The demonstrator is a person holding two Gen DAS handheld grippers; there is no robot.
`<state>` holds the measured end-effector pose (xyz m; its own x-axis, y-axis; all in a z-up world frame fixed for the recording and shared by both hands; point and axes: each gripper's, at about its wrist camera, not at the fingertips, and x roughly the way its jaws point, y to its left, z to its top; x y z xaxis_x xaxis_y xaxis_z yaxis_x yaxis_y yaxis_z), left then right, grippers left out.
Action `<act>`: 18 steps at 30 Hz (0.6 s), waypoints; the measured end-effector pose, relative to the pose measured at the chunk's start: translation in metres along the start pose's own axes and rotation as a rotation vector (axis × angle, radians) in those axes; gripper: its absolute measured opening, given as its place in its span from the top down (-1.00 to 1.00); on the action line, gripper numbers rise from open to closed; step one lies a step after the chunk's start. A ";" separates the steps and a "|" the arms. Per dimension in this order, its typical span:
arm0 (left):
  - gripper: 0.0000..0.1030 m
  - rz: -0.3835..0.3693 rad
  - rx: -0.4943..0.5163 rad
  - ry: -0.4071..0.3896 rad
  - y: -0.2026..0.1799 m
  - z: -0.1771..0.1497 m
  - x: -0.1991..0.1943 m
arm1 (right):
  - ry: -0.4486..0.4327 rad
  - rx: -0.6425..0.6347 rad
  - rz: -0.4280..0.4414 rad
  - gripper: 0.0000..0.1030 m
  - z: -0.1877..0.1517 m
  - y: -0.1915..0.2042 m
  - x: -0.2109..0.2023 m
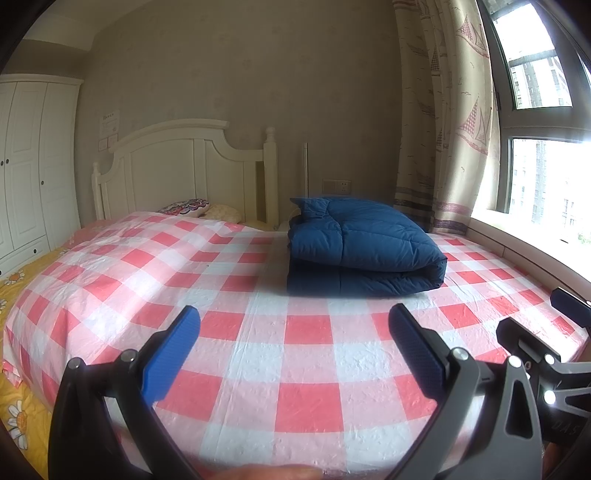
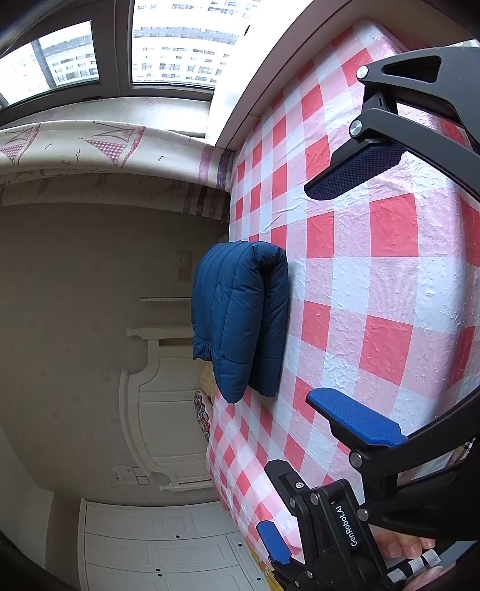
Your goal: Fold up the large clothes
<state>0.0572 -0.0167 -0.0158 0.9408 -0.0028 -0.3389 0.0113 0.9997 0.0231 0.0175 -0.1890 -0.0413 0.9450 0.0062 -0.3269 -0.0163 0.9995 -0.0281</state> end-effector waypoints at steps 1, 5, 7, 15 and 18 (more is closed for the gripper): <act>-0.97 0.000 0.000 -0.001 0.000 0.000 0.000 | -0.001 0.001 -0.001 -0.91 0.000 0.000 0.000; -0.97 0.002 0.005 -0.006 0.000 0.000 -0.001 | -0.003 0.001 -0.002 -0.91 -0.001 0.001 -0.001; -0.97 0.003 0.008 -0.010 0.000 0.000 -0.002 | -0.005 0.000 -0.002 -0.91 0.000 0.001 -0.001; -0.97 0.005 0.021 -0.031 -0.001 0.003 -0.007 | -0.005 -0.004 0.004 -0.91 -0.001 0.000 -0.001; -0.97 0.002 0.023 -0.033 -0.001 0.004 -0.007 | -0.002 -0.008 0.004 -0.91 -0.001 0.001 -0.001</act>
<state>0.0522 -0.0178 -0.0099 0.9516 -0.0019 -0.3073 0.0168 0.9988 0.0458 0.0161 -0.1878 -0.0419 0.9457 0.0107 -0.3250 -0.0230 0.9992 -0.0341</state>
